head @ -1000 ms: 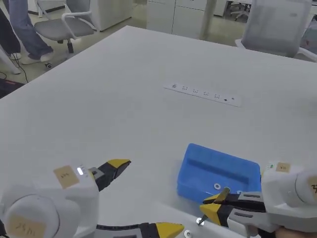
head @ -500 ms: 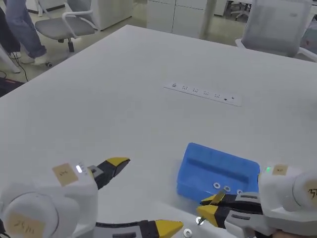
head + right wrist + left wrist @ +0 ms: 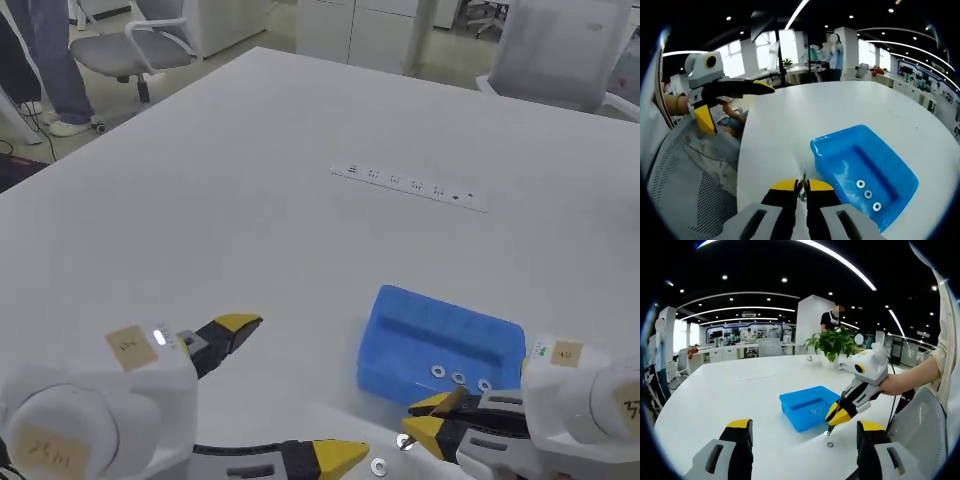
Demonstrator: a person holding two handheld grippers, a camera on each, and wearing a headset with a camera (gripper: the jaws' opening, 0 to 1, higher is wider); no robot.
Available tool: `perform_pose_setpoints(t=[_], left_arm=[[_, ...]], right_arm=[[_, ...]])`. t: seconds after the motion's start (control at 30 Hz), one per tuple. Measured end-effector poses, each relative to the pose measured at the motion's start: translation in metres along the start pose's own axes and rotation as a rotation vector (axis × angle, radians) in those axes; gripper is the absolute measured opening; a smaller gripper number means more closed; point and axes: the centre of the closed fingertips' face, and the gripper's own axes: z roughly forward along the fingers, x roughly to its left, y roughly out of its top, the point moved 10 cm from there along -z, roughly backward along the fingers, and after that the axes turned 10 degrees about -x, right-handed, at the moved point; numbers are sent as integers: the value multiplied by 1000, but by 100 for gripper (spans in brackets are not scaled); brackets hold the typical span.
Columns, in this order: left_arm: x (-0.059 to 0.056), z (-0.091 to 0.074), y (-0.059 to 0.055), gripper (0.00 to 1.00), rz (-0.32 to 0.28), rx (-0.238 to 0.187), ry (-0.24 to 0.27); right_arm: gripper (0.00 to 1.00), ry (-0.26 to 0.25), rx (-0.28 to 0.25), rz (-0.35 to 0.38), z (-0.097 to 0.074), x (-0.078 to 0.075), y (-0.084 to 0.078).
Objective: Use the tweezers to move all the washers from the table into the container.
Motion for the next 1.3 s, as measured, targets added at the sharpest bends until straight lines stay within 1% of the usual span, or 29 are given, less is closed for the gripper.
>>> perform_pose_setpoints(t=[0.03,0.07,0.1,0.13,0.17,0.27,0.33,0.4,0.57,0.63,0.73,0.83,0.9,1.03,1.07,1.1,1.17,1.3], left_arm=[[0,0,0,87,-1,0,1],[0,0,0,87,-1,-2,2],[0,0,0,87,-2,-3,3],[0,0,0,87,-4,-4,4],[1,0,0,87,-4,-6,4],[0,0,0,87,-3,-6,1],[0,0,0,87,-1,-4,-3],[0,0,0,87,0,-3,-3],[1,0,0,87,-3,-7,2],[1,0,0,87,-4,-8,1],[1,0,0,87,-1,-6,2],[1,0,0,87,-3,-9,4],[1,0,1,87,-4,-11,5],[1,-1,0,87,-2,-9,5],[1,-1,1,87,-1,-9,5],[1,-1,1,87,-1,-9,6],[1,-1,0,86,-2,-7,6],[1,-1,0,86,-3,-8,7]], right_arm=[[2,-19,-6,3,-1,-1,0],[2,-26,-16,13,-3,-2,2],[2,-16,-47,57,-4,-2,6],[2,-6,-68,78,-6,-2,9],[3,-10,-80,83,-9,-4,15],[3,-11,-89,82,-14,-7,24],[3,-9,-108,95,-17,-9,31],[3,-9,-117,98,-20,-11,37],[3,-5,-152,132,-24,-15,52],[3,-10,-162,136,-25,-17,56],[3,-31,-174,144,-25,-24,62],[3,-61,-170,175,-23,-35,64],[3,-93,-151,202,-20,-43,62],[3,-121,-118,266,-13,-55,57],[3,-129,-109,273,-11,-57,56],[3,-141,-82,273,-9,-60,53],[3,-146,-52,264,-5,-64,51],[3,-139,-28,265,3,-68,48]])
